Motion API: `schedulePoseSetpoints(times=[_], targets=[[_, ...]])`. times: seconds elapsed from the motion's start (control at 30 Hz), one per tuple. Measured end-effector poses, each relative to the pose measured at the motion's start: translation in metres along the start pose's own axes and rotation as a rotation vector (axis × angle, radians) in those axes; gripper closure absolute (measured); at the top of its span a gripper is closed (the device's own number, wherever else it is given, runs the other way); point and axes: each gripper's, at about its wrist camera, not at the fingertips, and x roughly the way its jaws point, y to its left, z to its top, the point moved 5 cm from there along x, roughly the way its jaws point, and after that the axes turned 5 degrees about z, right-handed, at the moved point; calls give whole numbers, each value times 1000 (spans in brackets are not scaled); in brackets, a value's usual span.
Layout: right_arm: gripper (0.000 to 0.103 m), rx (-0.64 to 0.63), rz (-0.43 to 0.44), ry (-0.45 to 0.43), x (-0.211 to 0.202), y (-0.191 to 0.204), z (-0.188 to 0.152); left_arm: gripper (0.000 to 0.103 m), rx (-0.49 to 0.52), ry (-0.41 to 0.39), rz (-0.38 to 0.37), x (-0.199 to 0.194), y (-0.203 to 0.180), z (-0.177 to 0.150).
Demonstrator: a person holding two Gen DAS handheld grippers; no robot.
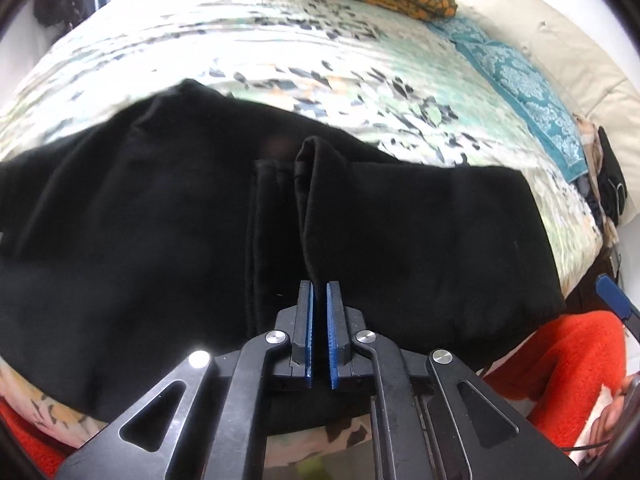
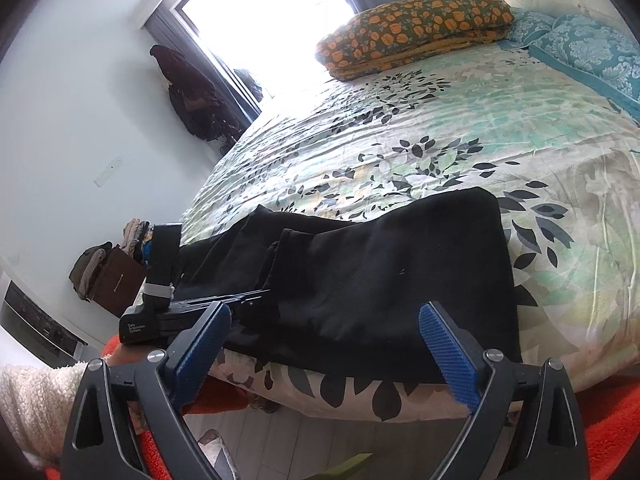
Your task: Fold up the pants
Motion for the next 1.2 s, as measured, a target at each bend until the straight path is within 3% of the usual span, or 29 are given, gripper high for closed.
schedulePoseSetpoints(times=[0.07, 0.17, 0.33, 0.4, 0.47, 0.5, 0.6, 0.63, 0.67, 0.73, 0.8, 0.93, 1.1, 1.2], targets=[[8, -2, -13, -10, -1, -2, 2, 99, -21, -24, 7, -8, 10, 0], [8, -4, -34, -2, 2, -6, 2, 99, -39, 15, 29, 4, 19, -6], [8, -61, -65, 58, 27, -10, 8, 98, 9, -8, 55, 0, 14, -10], [8, -86, -46, 119, 46, -13, 2, 98, 4, -4, 54, 2, 17, -11], [8, -42, -13, 269, 78, -27, -19, 97, 0, 2, 52, 4, 19, -12], [8, -14, -36, 322, 89, -36, -29, 96, 4, 5, 51, 4, 19, -12], [5, -41, -48, 311, 92, -33, -30, 77, -14, -8, 71, -5, 24, -8], [5, -50, -48, 311, 92, -31, -30, 62, -38, -39, 101, -14, 28, -5], [5, -55, -48, 310, 91, -30, -31, 53, -56, -92, 130, -25, 30, 0], [5, -65, -60, 314, 92, -31, -34, 44, -50, -190, 116, -46, 25, 10], [4, -74, -67, 315, 92, -29, -33, 40, -8, -230, 64, -55, 10, 21], [4, -110, -101, 321, 92, -27, -34, 40, 115, -187, -32, -31, -28, 31], [4, -269, -105, 267, 81, 4, -32, 40, 118, -47, 79, 30, -16, 21], [4, -328, -91, 345, 93, 11, -48, 40, 162, -58, 80, 34, -16, 13]])
